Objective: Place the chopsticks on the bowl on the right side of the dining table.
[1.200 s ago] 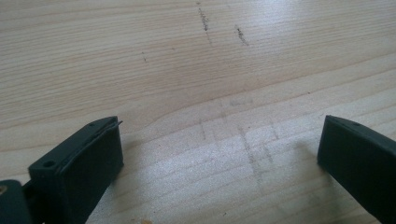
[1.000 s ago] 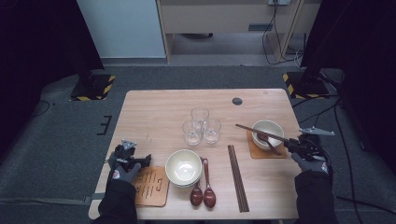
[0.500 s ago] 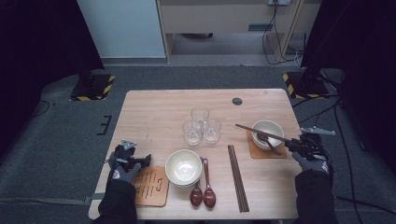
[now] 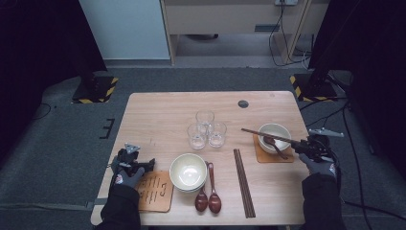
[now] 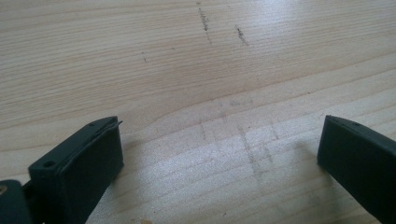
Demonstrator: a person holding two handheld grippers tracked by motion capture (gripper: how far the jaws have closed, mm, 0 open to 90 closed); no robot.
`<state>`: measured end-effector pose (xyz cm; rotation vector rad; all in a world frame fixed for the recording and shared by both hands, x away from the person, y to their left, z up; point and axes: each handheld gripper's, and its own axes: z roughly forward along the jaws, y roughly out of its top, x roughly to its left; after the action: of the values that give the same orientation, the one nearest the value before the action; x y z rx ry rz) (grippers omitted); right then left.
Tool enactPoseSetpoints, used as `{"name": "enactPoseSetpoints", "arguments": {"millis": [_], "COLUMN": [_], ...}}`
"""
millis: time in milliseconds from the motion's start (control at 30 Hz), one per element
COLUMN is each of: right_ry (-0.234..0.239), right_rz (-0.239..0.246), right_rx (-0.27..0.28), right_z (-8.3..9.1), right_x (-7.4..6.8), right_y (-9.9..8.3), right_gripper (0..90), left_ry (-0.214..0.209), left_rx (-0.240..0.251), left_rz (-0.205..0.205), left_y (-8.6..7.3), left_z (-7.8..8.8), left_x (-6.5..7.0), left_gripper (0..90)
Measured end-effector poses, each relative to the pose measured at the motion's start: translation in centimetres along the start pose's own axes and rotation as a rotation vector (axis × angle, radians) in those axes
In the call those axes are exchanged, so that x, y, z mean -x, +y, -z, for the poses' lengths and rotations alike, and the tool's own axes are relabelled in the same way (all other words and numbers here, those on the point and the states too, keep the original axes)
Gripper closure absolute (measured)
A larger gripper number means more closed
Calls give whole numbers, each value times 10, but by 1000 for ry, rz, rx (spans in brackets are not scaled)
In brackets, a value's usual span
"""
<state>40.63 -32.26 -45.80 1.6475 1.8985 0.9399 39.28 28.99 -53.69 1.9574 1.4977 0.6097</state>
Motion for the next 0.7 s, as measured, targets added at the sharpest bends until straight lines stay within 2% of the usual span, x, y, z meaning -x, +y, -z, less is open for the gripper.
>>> {"name": "enactPoseSetpoints", "arguments": {"millis": [700], "right_ry": [11], "right_rz": [-17], "right_rx": [16], "right_z": [-11], "right_x": [9], "right_y": [3], "right_gripper": [498], "left_ry": [0], "left_rx": [0], "left_rz": [0], "left_y": [0], "left_z": [0], "left_x": [0], "left_gripper": [0]}}
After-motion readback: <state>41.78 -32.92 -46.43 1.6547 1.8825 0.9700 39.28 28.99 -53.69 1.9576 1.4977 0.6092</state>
